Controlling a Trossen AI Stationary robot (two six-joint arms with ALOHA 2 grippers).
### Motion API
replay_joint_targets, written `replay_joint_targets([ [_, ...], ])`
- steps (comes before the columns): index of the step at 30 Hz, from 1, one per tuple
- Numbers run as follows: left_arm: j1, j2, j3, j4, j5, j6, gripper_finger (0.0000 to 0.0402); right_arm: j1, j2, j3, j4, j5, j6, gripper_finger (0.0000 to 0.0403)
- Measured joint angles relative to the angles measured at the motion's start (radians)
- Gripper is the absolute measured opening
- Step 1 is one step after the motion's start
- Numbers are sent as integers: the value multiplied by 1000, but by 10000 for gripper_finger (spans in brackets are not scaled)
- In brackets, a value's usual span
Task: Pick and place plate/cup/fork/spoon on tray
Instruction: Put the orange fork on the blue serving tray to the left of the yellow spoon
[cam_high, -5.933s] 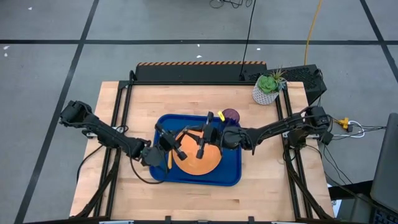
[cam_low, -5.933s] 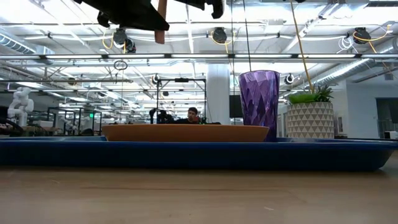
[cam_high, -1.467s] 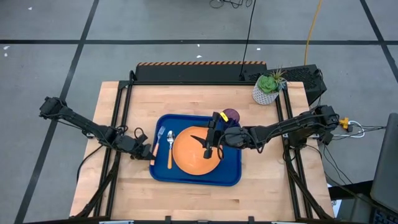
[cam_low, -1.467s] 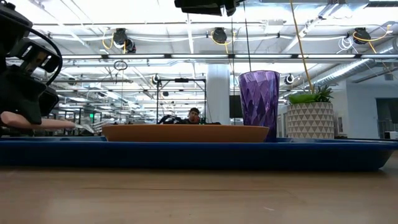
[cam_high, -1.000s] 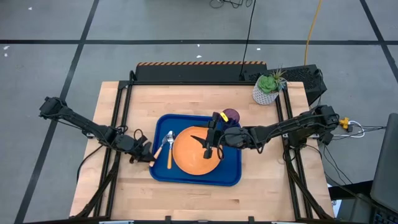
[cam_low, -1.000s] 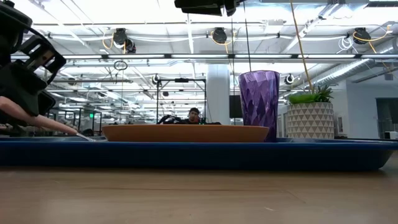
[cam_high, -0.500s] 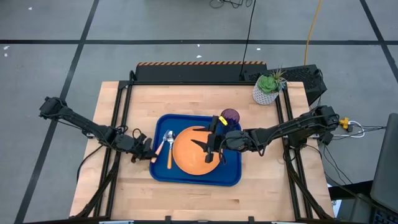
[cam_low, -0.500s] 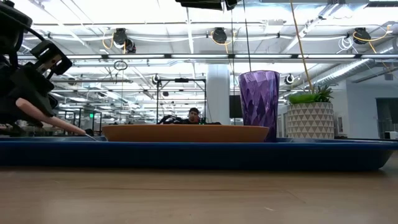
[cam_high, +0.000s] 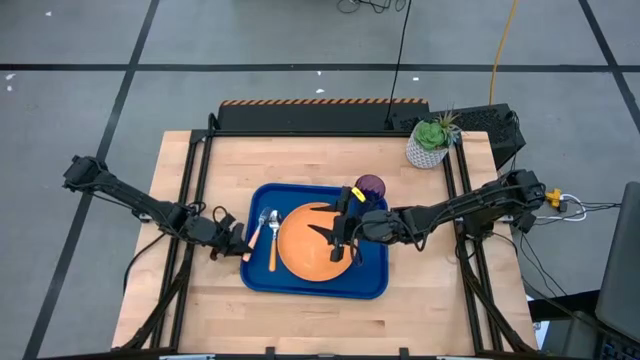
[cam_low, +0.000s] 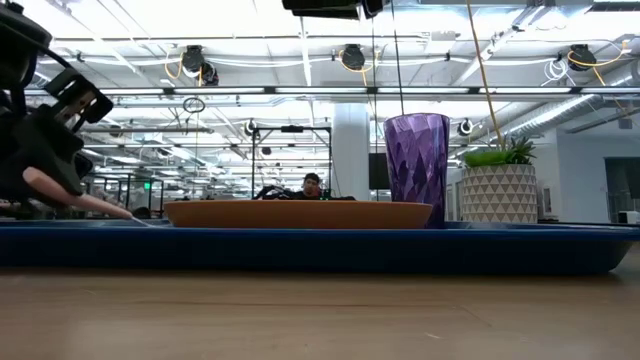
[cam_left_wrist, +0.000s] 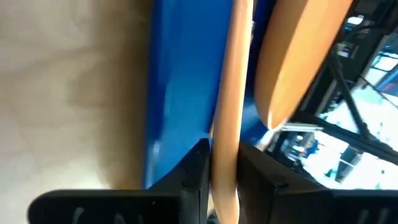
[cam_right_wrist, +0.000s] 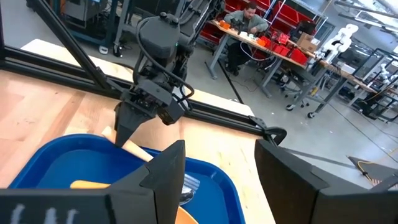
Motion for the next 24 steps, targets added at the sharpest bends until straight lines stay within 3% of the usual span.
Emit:
replay_joint_targets([
  [10, 0, 10, 1, -20, -70, 56, 55, -16, 0, 0, -13, 0, -5, 185],
  [24, -1, 37, 0, 60, 5, -19, 82, -29, 0, 0, -6, 0, -45, 185],
])
